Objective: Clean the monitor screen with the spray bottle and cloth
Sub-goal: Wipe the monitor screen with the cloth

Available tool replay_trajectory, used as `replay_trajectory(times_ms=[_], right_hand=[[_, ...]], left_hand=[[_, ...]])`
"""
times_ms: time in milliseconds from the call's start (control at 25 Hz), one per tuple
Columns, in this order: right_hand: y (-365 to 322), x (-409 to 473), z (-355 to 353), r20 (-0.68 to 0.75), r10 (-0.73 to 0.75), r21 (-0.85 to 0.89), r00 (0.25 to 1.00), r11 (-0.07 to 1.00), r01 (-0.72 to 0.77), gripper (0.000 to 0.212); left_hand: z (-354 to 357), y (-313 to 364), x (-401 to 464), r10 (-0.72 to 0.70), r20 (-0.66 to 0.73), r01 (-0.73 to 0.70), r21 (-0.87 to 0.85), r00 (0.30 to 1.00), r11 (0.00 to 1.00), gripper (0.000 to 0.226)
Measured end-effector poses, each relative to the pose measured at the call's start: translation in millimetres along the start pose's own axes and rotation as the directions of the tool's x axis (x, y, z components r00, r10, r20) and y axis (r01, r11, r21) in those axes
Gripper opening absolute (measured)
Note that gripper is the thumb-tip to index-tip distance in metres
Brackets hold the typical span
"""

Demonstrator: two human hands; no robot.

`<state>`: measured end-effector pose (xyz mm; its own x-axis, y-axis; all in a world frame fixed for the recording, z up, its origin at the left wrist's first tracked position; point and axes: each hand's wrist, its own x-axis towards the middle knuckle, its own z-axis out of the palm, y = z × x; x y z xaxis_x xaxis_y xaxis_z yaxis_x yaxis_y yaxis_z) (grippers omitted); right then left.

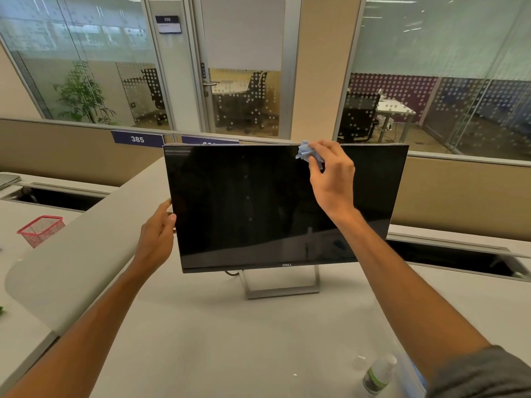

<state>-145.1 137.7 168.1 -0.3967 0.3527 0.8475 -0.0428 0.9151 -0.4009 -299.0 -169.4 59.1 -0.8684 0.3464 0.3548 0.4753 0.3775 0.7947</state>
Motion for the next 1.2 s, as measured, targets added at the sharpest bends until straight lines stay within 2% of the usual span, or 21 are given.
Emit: replay_trajectory(times_ms=[120,240,320,520,680,760,840,880,960,1040,1080,1120,1200], right_hand=[[3.0,-11.5,14.6,-0.03,-0.028,-0.054,0.999,0.998,0.027,0.025],[3.2,-32.2,27.9,-0.106,0.006,-0.246,0.994,0.969,-0.032,0.03],[0.4,-48.0,35.8,-0.101,0.04,-0.209,0.994,0.976,-0.061,0.034],[-3.0,-108.4,56.8,0.126,-0.109,-0.204,0.986,0.97,0.133,0.035],[-6.0,-176.9,77.0,0.358,-0.249,-0.099,0.9,0.948,0.302,0.036],[-9.1,-198.0,78.6,0.491,-0.198,0.007,0.848,0.975,0.224,0.053],[-13.3,-197.3,76.4,0.603,-0.113,0.021,0.789,0.992,0.125,0.047],[-15.6,-189.8,75.2,0.612,-0.16,0.024,0.775,0.983,0.184,0.043],[-19.8,-162.9,69.1,0.495,-0.252,0.039,0.831,0.963,0.268,0.034],[-27.4,-116.0,58.3,0.255,-0.183,0.062,0.949,0.983,0.173,0.032],[-31.9,-88.4,50.6,0.139,-0.141,0.07,0.98,0.989,0.132,0.034],[-34.4,-62.5,43.9,0.068,-0.103,0.047,0.992,0.994,0.1,0.036],[-37.9,-25.1,38.8,0.033,-0.075,-0.05,0.997,0.996,0.077,0.033]], left_hand=[[-0.6,-1.9,1.2,0.019,0.01,-0.019,-0.009,1.0,1.0,0.048],[-0.6,-2.4,0.8,0.026,0.008,-0.026,-0.009,1.0,1.0,0.049],[0.1,-3.2,0.5,0.033,0.007,-0.033,-0.016,0.999,0.999,0.05],[1.7,-5.3,1.1,0.035,-0.002,-0.035,-0.012,0.999,0.999,0.047],[1.6,-5.7,0.8,0.043,0.006,-0.043,-0.011,0.999,0.999,0.047],[1.4,-4.5,-0.9,0.04,0.004,-0.04,-0.004,0.999,0.999,0.047],[1.2,-4.3,-1.2,0.045,0.005,-0.045,0.003,0.999,0.999,0.047],[1.2,-4.8,-1.0,0.047,0.008,-0.047,0.007,0.999,0.999,0.047],[1.4,-7.2,-0.4,0.055,0.016,-0.055,0.012,0.998,0.998,0.048],[0.8,-9.4,0.3,0.06,0.017,-0.06,0.008,0.998,0.998,0.048],[0.5,-10.1,0.6,0.059,0.015,-0.059,0.006,0.998,0.998,0.048],[0.5,-10.2,0.6,0.056,0.013,-0.056,0.005,0.998,0.998,0.048],[0.3,-10.0,1.0,0.056,0.014,-0.056,0.002,0.998,0.998,0.049]])
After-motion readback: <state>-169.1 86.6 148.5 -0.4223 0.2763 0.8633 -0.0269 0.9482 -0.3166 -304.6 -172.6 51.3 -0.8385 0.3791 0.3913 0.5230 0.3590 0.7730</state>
